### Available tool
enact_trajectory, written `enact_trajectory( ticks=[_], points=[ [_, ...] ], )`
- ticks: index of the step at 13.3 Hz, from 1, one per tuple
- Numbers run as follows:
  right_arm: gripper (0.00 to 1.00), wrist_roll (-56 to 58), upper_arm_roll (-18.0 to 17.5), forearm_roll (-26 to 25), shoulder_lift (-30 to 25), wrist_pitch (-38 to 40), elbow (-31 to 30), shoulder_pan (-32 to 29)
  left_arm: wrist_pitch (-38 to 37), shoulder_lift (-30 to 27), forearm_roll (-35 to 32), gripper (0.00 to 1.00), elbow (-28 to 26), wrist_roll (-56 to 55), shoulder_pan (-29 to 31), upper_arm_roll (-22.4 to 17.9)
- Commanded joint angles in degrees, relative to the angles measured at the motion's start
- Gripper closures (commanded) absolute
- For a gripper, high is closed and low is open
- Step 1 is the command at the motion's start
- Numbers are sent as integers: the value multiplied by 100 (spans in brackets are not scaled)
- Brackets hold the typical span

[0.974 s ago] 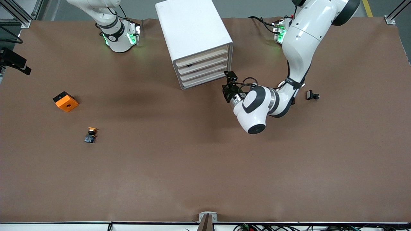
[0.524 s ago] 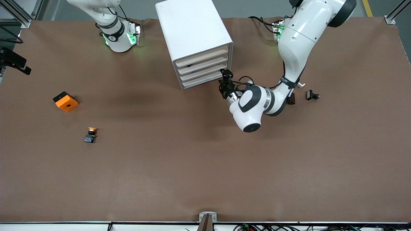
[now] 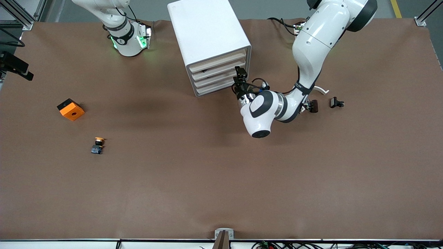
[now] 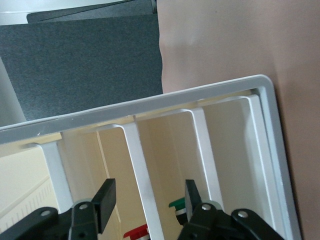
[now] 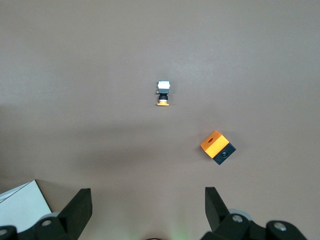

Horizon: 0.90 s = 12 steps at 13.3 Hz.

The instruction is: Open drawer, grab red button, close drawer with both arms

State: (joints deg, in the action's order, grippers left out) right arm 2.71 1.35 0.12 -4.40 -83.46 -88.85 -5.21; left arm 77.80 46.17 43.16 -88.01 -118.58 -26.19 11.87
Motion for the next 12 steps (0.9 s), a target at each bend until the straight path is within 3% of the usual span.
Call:
enact_trajectory(
  ticks=[1,6,9,12],
  points=[
    [0,54,-38,6,-53,58,95,-50,-116,85,123,37,74,-148,-52,43],
    [0,-77,-65,58,17,58,201,-41,-116,155,246,48,21,-183,-272,52],
    [0,19,-73,-107,849,76,279,159,-116,173,299,63,21,-183,-290,52],
    [0,54,-65,-187,1098,15,385,152,-116,190,299,78,12,-192,-290,52]
  ],
)
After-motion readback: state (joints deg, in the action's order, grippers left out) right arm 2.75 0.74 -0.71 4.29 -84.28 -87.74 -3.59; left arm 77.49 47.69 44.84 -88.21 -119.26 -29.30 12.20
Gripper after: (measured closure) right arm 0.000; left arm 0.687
